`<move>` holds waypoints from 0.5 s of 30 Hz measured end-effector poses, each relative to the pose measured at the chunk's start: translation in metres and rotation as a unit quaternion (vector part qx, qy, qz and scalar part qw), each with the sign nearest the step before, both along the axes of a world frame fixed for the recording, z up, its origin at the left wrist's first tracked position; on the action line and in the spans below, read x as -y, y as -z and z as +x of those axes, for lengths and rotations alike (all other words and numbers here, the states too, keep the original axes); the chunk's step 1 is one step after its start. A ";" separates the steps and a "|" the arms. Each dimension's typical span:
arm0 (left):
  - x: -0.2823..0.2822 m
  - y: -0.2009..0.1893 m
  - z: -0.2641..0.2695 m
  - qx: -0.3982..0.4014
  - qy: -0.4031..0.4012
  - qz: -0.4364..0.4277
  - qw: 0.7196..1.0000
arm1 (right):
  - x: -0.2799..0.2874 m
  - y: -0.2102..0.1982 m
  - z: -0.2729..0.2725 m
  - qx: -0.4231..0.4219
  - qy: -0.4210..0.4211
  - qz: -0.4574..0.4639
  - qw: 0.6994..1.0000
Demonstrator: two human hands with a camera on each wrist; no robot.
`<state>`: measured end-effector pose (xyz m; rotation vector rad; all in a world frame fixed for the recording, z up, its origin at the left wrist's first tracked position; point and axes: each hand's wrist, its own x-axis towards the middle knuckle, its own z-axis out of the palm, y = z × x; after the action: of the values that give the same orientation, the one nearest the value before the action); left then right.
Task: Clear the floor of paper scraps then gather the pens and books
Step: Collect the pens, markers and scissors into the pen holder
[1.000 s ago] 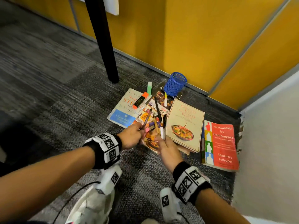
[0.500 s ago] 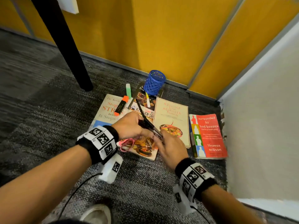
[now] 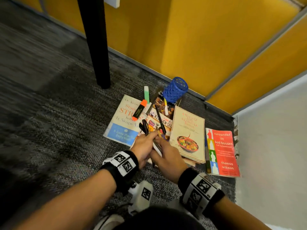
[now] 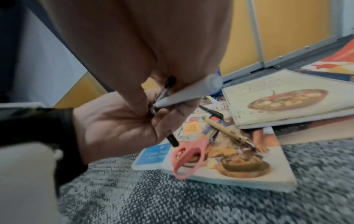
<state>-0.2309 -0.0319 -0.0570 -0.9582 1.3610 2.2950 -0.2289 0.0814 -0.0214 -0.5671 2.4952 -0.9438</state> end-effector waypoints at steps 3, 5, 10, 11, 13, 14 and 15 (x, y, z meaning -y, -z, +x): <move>0.008 -0.012 -0.019 -0.031 -0.130 0.072 0.988 | 0.000 0.002 -0.008 -0.043 0.082 -0.068 0.993; 0.020 -0.012 -0.034 -0.044 -0.222 0.118 0.967 | -0.005 0.006 -0.016 -0.005 0.157 -0.099 0.983; 0.040 0.006 -0.040 -0.073 -0.237 0.124 0.961 | -0.011 0.018 -0.021 0.238 0.258 -0.206 0.913; 0.041 0.009 -0.040 -0.078 -0.227 0.102 0.965 | -0.013 0.023 -0.020 0.232 0.256 -0.194 0.918; 0.042 0.010 -0.039 -0.097 -0.211 0.048 0.971 | -0.021 0.035 -0.019 0.205 0.237 -0.144 0.939; 0.042 0.008 -0.039 -0.110 -0.208 0.022 0.972 | -0.024 0.040 -0.018 0.215 0.222 -0.126 0.943; 0.042 0.004 -0.040 -0.124 -0.212 -0.003 0.969 | -0.025 0.045 -0.017 0.244 0.209 -0.123 0.939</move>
<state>-0.2705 -0.0738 -0.0608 -1.0813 1.3594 2.8115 -0.2460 0.1062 -0.0661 0.1399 2.0840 -1.3702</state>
